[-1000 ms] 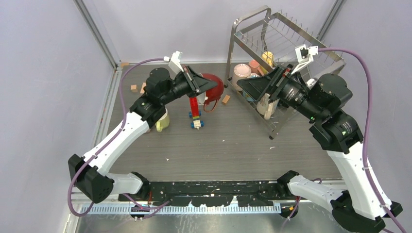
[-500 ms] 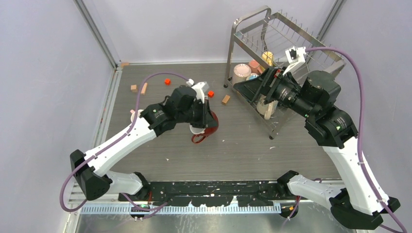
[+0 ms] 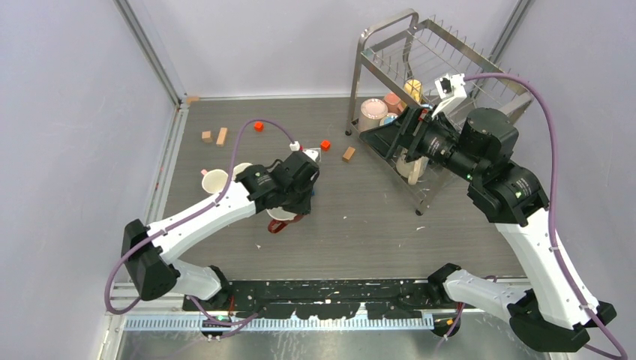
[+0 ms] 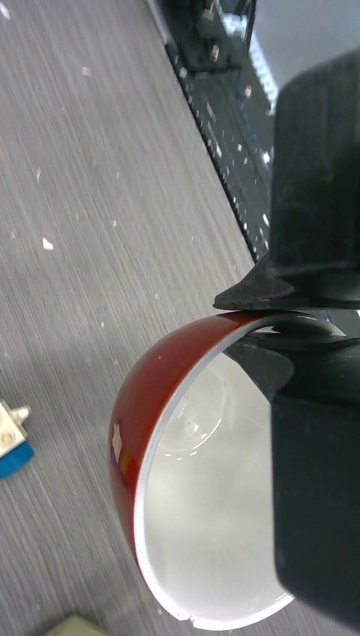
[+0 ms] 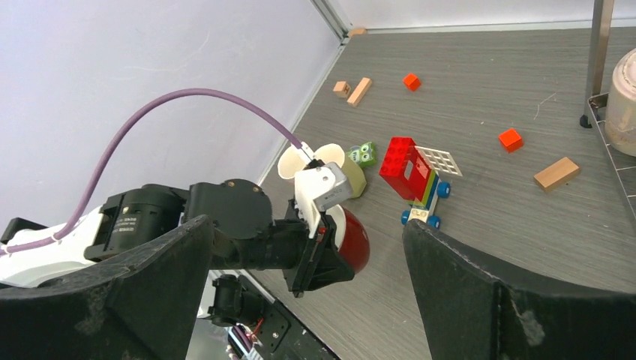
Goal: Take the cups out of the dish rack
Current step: Place the cup at the center of the board.
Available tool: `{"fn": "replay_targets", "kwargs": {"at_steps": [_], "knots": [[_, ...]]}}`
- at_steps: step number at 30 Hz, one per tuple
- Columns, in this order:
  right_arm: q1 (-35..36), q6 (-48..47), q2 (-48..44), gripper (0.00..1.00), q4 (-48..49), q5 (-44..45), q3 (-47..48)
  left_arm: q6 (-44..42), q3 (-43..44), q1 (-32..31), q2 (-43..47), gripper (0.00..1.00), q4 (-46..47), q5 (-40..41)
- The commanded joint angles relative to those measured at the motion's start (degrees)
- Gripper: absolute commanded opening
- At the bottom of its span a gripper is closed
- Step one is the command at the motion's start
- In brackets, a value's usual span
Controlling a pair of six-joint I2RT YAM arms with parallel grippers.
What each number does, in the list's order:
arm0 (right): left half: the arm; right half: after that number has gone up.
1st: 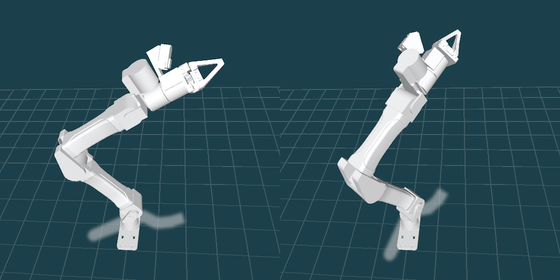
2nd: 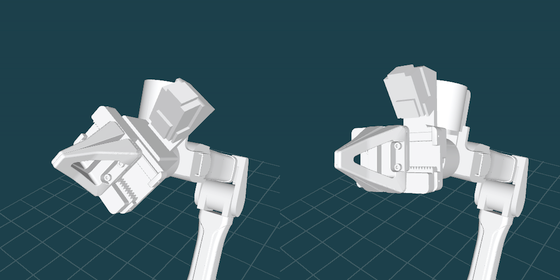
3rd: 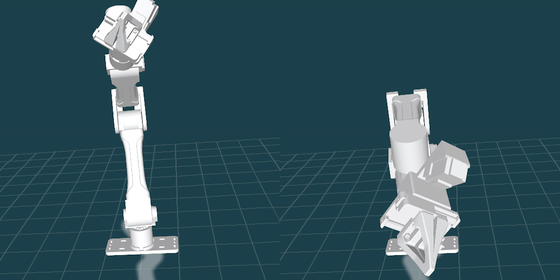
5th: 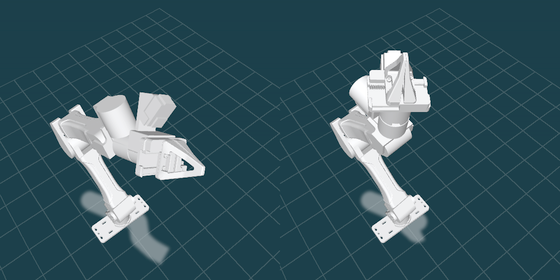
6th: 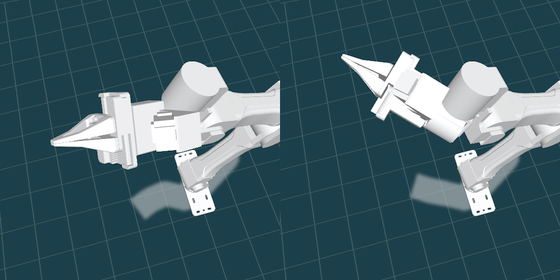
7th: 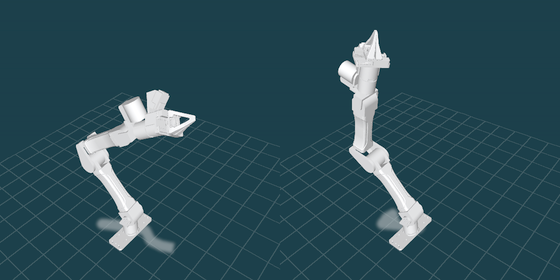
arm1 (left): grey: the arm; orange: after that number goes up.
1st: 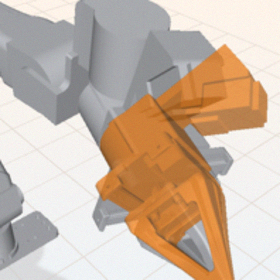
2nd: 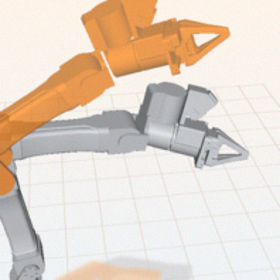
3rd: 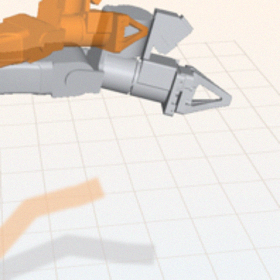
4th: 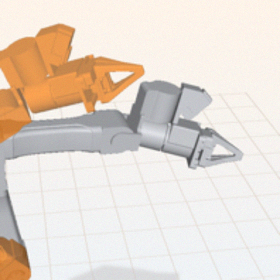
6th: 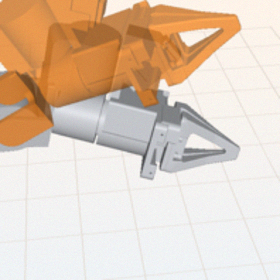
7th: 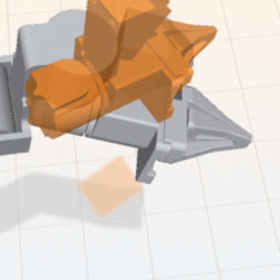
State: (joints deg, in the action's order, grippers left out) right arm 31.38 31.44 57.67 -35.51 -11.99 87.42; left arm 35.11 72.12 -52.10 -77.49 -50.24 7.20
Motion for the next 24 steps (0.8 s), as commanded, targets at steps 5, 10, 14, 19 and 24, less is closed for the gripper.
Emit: {"fn": "replay_targets", "kwargs": {"at_steps": [5,10,14,19,24], "knots": [[-0.05,-1.82,-0.21,1.0,0.22,0.74,0.09,-4.59,-1.52,2.68,-2.95,0.0,0.24,6.68],[0.02,-2.08,-0.43,1.0,-0.16,0.9,-0.13,-7.2,-1.98,6.1,-5.75,0.0,1.73,5.86],[-0.01,-2.6,-0.43,1.0,-0.9,1.22,0.19,-8.19,-3.38,8.33,-7.88,0.0,4.25,5.46],[0.0,-2.96,-0.28,1.0,-1.52,1.14,0.64,-8.72,-3.89,9.98,-10.13,0.0,7.16,5.8],[0.06,-3.38,-0.15,1.0,-2.47,1.09,1.08,-9.23,-3.1,10.34,-12.91,0.0,8.95,6.16]]}}
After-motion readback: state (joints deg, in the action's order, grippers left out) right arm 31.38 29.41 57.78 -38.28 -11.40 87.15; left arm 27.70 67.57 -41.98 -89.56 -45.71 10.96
